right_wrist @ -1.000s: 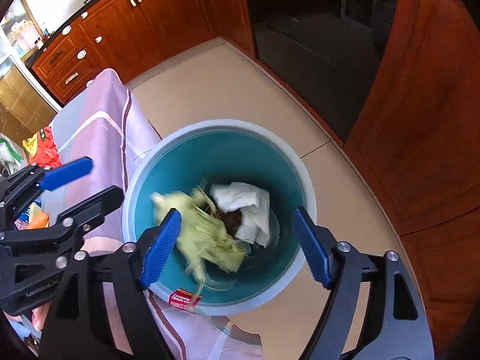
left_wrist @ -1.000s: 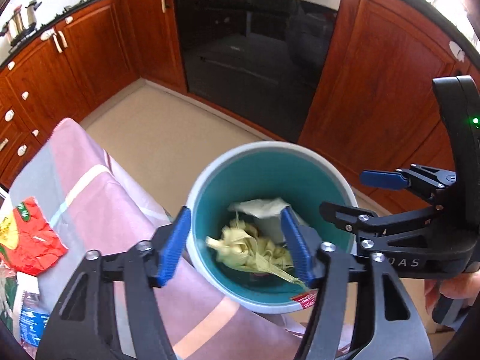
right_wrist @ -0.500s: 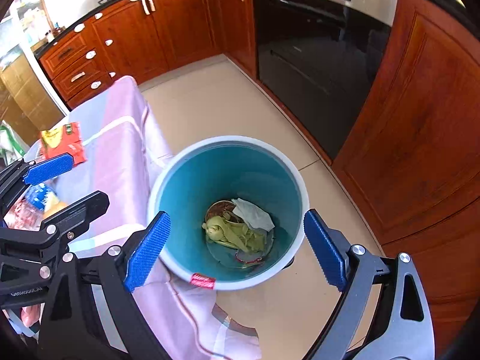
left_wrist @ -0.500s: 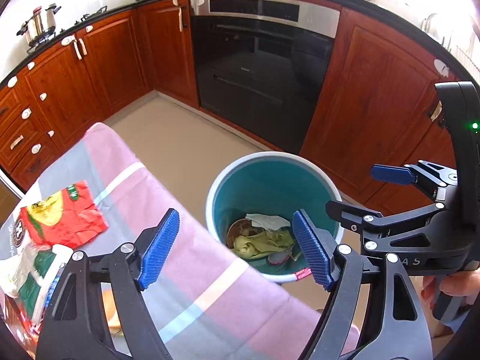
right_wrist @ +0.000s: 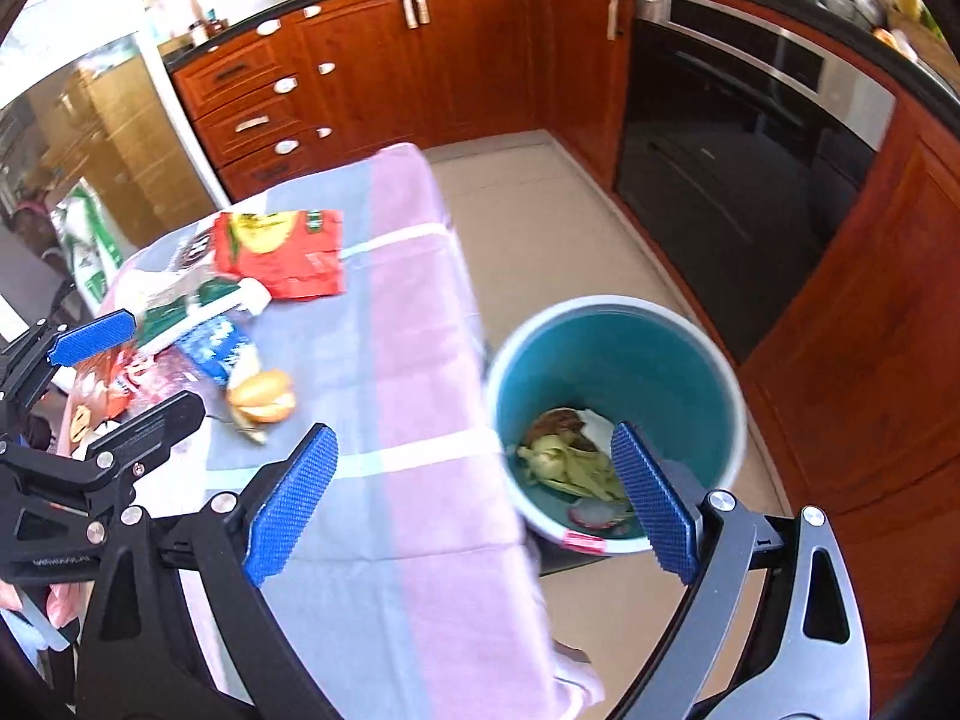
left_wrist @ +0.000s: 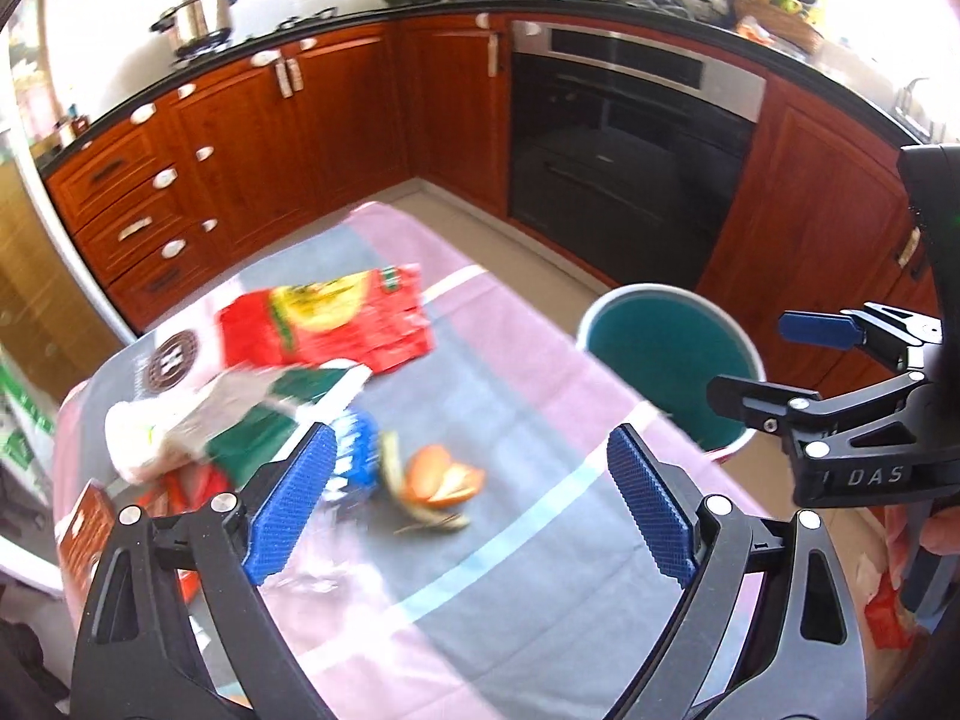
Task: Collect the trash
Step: 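Move both tools back over the table, then grasp the red Coca-Cola can with the left tool while the right tool grasps the green snack bag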
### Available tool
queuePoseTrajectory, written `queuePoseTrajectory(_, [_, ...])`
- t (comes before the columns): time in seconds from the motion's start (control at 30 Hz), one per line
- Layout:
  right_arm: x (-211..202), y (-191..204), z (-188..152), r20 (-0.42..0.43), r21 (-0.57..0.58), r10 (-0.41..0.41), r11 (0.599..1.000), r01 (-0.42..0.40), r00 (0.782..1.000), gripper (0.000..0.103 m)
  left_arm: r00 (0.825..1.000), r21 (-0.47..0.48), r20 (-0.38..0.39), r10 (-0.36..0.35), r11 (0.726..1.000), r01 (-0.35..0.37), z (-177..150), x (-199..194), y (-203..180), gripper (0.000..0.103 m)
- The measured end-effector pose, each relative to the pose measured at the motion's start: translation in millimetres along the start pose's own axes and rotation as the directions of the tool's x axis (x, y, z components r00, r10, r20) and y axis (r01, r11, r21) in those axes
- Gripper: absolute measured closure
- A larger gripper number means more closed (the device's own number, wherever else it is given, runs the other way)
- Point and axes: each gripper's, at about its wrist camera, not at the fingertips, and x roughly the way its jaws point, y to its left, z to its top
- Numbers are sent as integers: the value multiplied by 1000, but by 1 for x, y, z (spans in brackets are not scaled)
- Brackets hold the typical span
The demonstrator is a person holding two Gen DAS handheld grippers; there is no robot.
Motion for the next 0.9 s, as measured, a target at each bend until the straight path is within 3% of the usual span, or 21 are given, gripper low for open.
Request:
queuePoseTrajectory(0.23, [12, 80, 16, -15, -105, 79, 991, -80, 997, 14, 996, -97, -17, 90, 991, -91, -31, -20, 89, 10])
queuePoseTrajectory(0.53, [50, 200, 44, -71, -304, 148, 939, -163, 986, 14, 991, -163, -72, 117, 978, -128, -62, -11, 169, 10])
queuePoseTrajectory(0.7, [85, 244, 51, -132, -406, 93, 903, -139, 987, 14, 991, -190, -94, 97, 975, -113, -74, -1, 191, 10])
queuePoseTrajectory(0.9, [111, 263, 51, -164, -466, 30, 878, -104, 986, 17, 991, -221, -109, 75, 970, -98, -84, 6, 207, 10])
